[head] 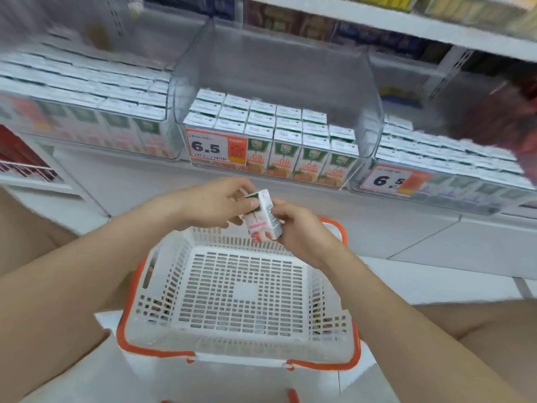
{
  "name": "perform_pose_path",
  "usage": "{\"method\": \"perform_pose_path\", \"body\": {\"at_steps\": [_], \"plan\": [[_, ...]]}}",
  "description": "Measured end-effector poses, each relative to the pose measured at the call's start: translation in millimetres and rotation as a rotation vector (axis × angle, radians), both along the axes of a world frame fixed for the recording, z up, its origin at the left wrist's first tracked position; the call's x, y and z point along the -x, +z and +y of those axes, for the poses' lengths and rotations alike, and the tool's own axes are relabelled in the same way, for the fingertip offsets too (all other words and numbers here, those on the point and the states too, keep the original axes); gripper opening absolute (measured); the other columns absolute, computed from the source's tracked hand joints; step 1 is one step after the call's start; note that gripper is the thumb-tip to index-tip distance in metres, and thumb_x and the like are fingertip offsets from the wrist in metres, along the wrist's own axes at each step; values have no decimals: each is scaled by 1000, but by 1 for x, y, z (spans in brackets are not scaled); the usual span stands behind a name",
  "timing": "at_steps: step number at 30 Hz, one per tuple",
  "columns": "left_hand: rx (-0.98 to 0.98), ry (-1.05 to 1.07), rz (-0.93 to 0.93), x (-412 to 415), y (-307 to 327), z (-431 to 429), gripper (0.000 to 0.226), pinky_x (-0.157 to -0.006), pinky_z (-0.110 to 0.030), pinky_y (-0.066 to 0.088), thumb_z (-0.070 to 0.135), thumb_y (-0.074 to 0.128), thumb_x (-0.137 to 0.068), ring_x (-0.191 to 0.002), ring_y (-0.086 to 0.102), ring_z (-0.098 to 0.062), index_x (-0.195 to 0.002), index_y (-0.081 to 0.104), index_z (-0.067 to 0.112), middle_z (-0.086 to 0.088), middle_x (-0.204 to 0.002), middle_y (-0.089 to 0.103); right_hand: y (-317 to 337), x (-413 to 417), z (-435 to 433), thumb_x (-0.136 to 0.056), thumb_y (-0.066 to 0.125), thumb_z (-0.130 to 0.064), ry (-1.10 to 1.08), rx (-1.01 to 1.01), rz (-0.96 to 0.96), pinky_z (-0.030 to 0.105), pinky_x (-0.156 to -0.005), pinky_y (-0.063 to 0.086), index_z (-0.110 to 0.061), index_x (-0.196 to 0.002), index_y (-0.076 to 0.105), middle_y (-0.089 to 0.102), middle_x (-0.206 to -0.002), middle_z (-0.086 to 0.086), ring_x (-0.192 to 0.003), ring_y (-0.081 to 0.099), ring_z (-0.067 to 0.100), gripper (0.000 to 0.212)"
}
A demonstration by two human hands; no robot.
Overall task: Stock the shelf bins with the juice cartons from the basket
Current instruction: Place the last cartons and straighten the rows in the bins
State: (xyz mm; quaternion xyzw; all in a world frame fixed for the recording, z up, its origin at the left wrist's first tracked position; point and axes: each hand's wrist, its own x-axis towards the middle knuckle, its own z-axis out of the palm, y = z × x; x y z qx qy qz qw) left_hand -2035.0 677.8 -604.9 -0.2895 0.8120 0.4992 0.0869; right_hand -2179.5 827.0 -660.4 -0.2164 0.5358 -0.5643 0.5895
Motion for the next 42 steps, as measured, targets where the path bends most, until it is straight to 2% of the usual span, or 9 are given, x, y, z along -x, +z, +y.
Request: {"method": "perform_pose_path", "body": {"at_steps": [7, 13, 18, 21, 24, 27, 30, 37, 42], "plan": [[-209, 296, 348, -17, 42, -14, 29, -94, -58, 61, 26, 81, -92, -97, 78, -36, -110, 71, 6, -15, -97, 80, 48, -28, -14, -110, 52, -25, -187, 121, 336, 37, -81, 53, -11, -126, 71, 75, -101, 5, -86, 66, 15, 29], [-157, 387, 466, -33, 65, -29, 32, -79, -48, 66, 27, 87, -85, -91, 79, -31, -107, 74, 7, -15, -94, 80, 77, -43, -35, -104, 65, -21, -172, 200, 573, 52, -97, 57, -19, -119, 75, 77, -108, 12, -99, 73, 31, 18], [-27, 395, 526, -50, 92, -49, 32, -68, -30, 62, 28, 91, -80, -84, 78, -25, -104, 77, 11, -13, -91, 80, 105, -53, -70, -98, 73, -31, -119, 242, 792, 42, -86, 60, -36, -125, 66, 73, -96, 12, -86, 71, 25, 29], [78, 400, 542, -66, 106, -69, 29, -80, -47, 61, 37, 89, -81, -89, 78, -25, -101, 78, 20, -5, -90, 80, 123, -60, -100, -94, 73, -39, -51, 252, 944, 50, -83, 60, -36, -123, 66, 75, -94, 7, -84, 74, 23, 30], [218, 416, 555, -84, 115, -99, 26, -83, -38, 61, 50, 70, -97, -90, 76, -12, -104, 76, 25, 6, -94, 79, 139, -73, -132, -92, 77, -37, -83, 260, 1062, 49, -81, 59, -33, -116, 64, 76, -92, -5, -85, 72, 16, 27], [582, 471, 403, -100, 103, -145, 34, -86, -37, 51, 51, 51, -106, -98, 69, -14, -111, 72, 24, 8, -107, 74, 147, -87, -161, -87, 79, -29, -156, 288, 1138, 44, -84, 58, -34, -108, 60, 71, -94, -12, -91, 69, 13, 29], [897, 381, 78, -115, 80, -199, 41, -100, -46, 48, 47, 55, -97, -120, 57, -34, -129, 62, 22, -9, -127, 61, 147, -101, -199, -86, 78, -16, -174, 404, 1184, 35, -87, 58, -28, -104, 64, 72, -98, -16, -95, 69, 6, 26], [948, 306, -160, -122, 62, -259, 55, -111, -59, 38, 58, 46, -101, -137, 41, -41, -137, 47, 17, -12, -147, 47, 128, -107, -311, -88, 66, -2, -13, 519, 1688, 51, -78, 51, -12, -110, 55, 60, -108, 5, -90, 60, 34, 27], [852, 285, -295, -124, 48, -270, 80, -126, -64, 11, 74, 22, -100, -160, 4, -38, -164, 18, 27, -4, -176, 5, 116, -112, -386, -94, 60, -2, -123, 396, 1734, 50, -76, 52, -4, -120, 53, 60, -111, 17, -91, 62, 45, 27]]}}
